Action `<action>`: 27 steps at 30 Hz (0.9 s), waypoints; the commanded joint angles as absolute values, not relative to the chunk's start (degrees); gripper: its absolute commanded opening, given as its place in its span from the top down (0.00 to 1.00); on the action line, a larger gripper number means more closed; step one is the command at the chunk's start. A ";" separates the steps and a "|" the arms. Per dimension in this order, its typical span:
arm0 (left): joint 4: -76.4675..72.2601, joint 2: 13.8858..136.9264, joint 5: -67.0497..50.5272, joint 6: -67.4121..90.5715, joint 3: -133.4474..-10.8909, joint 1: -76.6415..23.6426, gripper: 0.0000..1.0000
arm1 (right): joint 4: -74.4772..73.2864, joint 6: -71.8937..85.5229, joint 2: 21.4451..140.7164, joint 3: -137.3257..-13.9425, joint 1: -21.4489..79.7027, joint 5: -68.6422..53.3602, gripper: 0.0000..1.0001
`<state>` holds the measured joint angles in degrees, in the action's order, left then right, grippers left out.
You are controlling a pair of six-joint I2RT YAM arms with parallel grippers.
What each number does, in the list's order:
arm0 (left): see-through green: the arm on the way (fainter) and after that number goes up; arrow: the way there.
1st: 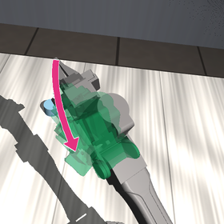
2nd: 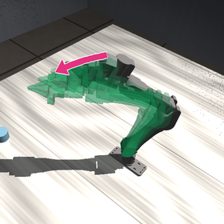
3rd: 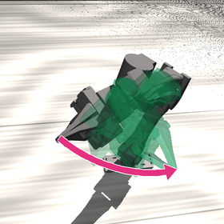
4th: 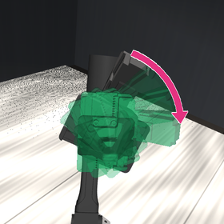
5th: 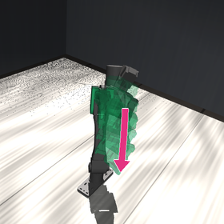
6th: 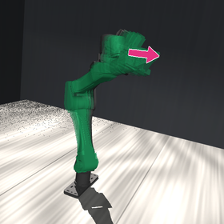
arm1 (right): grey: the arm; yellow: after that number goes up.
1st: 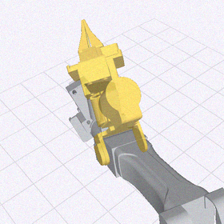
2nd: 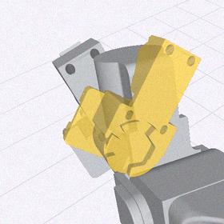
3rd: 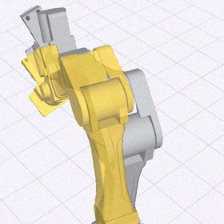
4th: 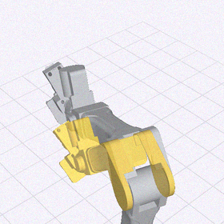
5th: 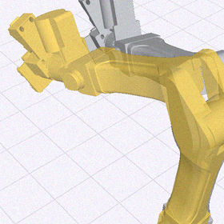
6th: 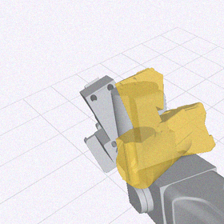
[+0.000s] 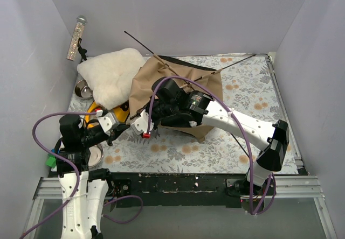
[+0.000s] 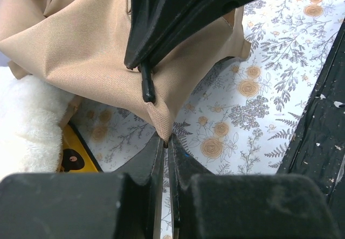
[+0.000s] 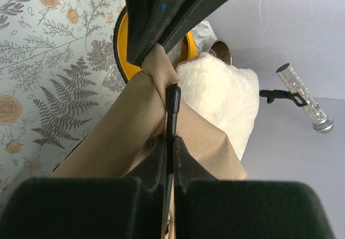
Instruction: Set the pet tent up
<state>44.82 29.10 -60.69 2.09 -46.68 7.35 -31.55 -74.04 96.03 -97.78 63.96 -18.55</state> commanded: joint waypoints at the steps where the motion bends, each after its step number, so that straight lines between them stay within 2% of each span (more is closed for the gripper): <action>1: 41.84 31.02 -62.84 4.12 -49.75 7.47 1.00 | -34.54 -79.80 93.17 -95.54 64.69 -16.44 0.99; 19: 40.52 32.69 -63.10 6.50 -50.10 7.47 1.00 | -34.02 -83.24 91.50 -93.96 66.44 -16.35 0.99; 27: 44.73 32.78 -66.00 1.06 -50.89 7.47 1.00 | -29.62 -75.32 95.09 -99.05 66.71 -8.53 0.99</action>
